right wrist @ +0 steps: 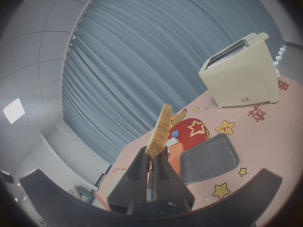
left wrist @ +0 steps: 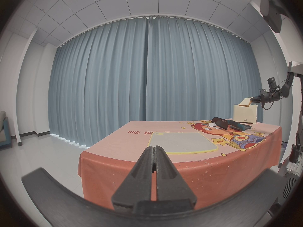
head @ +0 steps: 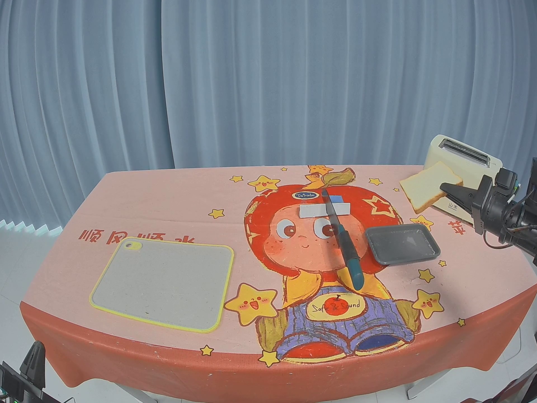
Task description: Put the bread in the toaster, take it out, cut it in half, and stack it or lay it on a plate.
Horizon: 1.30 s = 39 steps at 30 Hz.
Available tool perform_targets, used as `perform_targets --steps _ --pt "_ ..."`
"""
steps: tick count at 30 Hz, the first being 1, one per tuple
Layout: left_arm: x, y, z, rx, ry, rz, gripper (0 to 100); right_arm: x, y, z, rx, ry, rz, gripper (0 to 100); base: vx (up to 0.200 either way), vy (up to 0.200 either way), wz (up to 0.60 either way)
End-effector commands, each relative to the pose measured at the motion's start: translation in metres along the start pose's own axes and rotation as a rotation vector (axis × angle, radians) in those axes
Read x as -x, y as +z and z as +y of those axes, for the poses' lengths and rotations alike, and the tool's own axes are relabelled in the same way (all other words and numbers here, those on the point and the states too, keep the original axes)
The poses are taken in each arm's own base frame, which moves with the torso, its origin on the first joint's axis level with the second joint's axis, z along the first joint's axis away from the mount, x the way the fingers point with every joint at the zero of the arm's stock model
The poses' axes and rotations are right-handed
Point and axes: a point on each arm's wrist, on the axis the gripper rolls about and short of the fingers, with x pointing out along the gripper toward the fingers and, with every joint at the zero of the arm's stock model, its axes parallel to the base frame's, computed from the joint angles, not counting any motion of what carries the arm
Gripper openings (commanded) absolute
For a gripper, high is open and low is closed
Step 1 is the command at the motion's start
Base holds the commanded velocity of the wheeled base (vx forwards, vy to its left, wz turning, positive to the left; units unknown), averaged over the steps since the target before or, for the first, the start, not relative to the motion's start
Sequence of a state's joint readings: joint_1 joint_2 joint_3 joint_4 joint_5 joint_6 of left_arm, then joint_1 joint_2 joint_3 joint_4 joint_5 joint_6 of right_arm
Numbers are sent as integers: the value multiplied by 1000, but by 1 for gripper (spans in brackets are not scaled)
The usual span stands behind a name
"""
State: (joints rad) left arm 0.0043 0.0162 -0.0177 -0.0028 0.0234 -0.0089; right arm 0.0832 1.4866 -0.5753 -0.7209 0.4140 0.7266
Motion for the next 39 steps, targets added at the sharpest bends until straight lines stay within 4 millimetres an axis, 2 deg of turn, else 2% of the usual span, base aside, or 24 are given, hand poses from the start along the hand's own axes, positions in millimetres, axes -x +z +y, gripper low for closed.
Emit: perform_targets --steps 1,12,23,31,39 --pt "0 -5 0 0 1 1 0 -2 -3 2 13 10 16 0 0 0 0" --pt "0 -5 0 5 6 1 0 2 -1 3 85 10 -4 0 0 0 0" --pt "0 -5 0 5 6 1 0 4 -3 0 231 -24 -17 0 0 0 0" --pt "0 -5 0 3 6 1 0 14 -2 6 352 -27 -48 0 0 0 0" --pt "0 -5 0 3 6 1 0 25 -13 7 481 -29 -36 0 0 0 0"
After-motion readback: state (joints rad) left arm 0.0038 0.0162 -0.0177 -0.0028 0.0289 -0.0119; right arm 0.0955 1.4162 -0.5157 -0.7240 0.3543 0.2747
